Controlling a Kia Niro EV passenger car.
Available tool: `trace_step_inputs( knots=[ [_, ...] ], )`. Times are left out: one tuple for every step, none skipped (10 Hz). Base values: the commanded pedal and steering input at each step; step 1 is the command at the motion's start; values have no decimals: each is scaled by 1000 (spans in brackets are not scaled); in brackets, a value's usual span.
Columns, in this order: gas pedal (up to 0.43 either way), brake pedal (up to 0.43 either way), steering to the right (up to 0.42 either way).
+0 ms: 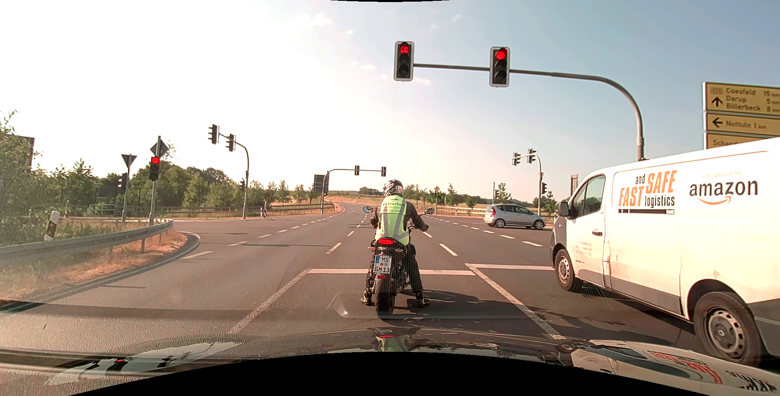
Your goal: Follow the waypoints while adhering to traffic rules and regulations
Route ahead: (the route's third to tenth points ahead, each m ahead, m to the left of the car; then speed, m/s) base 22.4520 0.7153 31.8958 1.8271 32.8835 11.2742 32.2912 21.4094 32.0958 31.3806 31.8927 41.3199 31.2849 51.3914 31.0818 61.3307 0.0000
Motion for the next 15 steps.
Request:
trace_step_inputs(
  knots=[
    [0, 0, -15],
    [0, 0, -15],
    [0, 0, -15],
    [0, 0, -15],
    [0, 0, -15],
    [0, 0, -15],
    [0, 0, -16],
    [0, 0, -15],
    [0, 0, -15],
    [0, 0, -16],
    [0, 0, -16],
    [0, 0, -16],
    [0, 0, -15],
    [0, 0, -15],
    [0, 0, -15]
  ],
)
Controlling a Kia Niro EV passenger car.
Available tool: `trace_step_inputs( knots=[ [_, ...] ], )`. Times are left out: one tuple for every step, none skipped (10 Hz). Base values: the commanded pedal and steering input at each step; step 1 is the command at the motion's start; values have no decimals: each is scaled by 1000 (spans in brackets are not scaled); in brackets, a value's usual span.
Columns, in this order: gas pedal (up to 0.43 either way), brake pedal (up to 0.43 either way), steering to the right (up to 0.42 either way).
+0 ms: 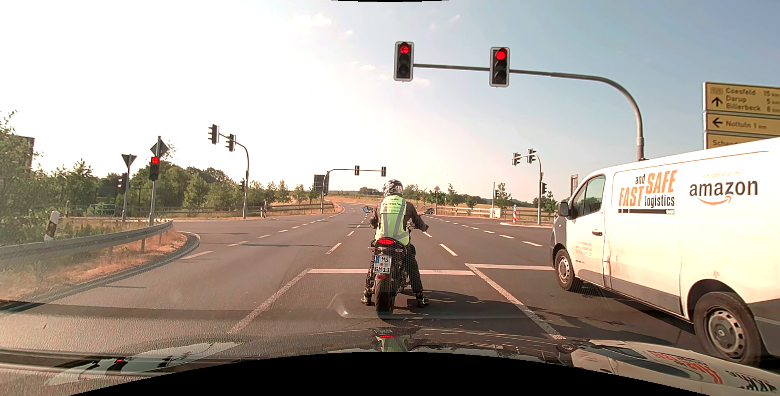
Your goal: Follow the waypoints while adhering to traffic rules and regulations
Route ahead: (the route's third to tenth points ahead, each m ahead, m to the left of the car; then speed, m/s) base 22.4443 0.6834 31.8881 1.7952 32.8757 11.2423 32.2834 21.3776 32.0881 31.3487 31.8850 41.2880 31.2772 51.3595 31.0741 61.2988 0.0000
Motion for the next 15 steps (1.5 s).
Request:
trace_step_inputs(
  knots=[
    [0, 0, -16],
    [0, 0, -15],
    [0, 0, -15],
    [0, 0, -15],
    [0, 0, -15],
    [0, 0, -15],
    [0, 0, -16],
    [0, 0, -15],
    [0, 0, -16],
    [0, 0, -16],
    [0, 0, -15],
    [0, 0, -15],
    [0, 0, -15],
    [0, 0, -15],
    [0, 0, -15]
  ],
)
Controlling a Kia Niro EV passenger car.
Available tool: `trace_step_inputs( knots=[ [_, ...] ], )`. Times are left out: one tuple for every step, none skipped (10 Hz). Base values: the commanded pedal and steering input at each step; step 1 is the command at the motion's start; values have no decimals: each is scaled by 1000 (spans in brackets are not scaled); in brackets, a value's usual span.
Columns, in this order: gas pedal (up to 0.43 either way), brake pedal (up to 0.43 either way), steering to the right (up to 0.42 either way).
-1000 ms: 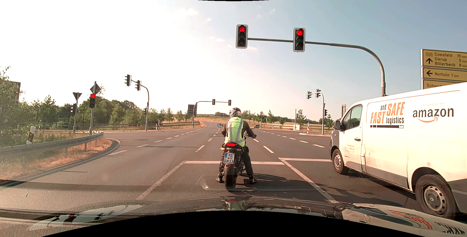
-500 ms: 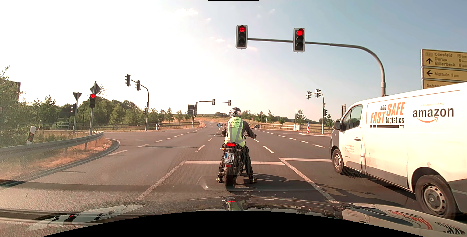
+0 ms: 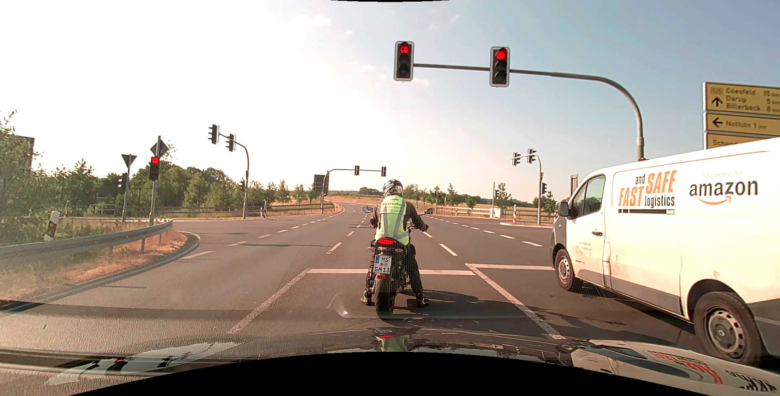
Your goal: Follow the waypoints while adhering to traffic rules and regulations
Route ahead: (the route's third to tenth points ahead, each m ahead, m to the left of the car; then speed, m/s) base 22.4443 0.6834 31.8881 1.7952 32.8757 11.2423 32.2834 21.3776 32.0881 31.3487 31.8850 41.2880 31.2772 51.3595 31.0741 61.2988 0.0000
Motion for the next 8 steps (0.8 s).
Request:
trace_step_inputs(
  knots=[
    [0, 0, -15],
    [0, 0, -16],
    [0, 0, -15],
    [0, 0, -15],
    [0, 0, -16],
    [0, 0, -15],
    [0, 0, -15],
    [0, 0, -15]
  ],
)
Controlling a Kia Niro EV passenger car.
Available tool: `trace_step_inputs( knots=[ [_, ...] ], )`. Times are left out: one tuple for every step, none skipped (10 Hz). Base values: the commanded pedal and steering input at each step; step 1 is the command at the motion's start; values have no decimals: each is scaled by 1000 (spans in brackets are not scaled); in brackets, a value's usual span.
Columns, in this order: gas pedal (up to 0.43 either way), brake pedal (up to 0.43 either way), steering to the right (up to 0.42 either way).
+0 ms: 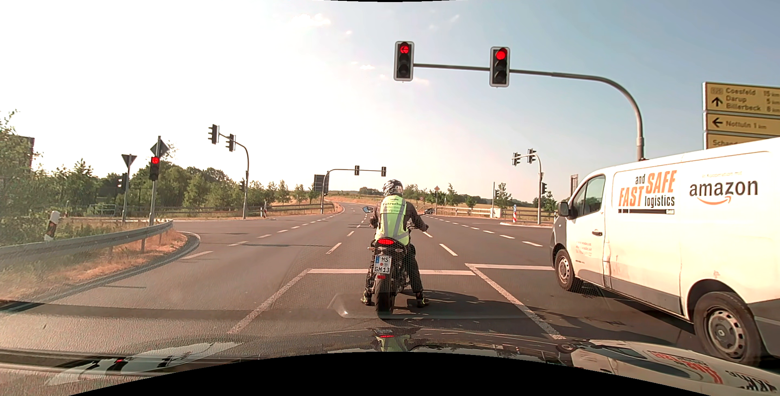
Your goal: Follow the waypoints while adhering to traffic rules and regulations
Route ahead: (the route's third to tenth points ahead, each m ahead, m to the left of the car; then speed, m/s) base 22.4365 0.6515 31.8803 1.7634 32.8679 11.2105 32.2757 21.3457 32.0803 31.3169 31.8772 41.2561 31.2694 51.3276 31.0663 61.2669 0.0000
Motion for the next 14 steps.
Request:
trace_step_inputs(
  knots=[
    [0, 0, -15],
    [0, 0, -16],
    [0, 0, -15],
    [0, 0, -15],
    [0, 0, -15],
    [0, 0, -15],
    [0, 0, -15],
    [0, 0, -15],
    [0, 0, -16],
    [0, 0, -15],
    [0, 0, -16],
    [0, 0, -15],
    [0, 0, -15],
    [0, 0, -16]
  ],
)
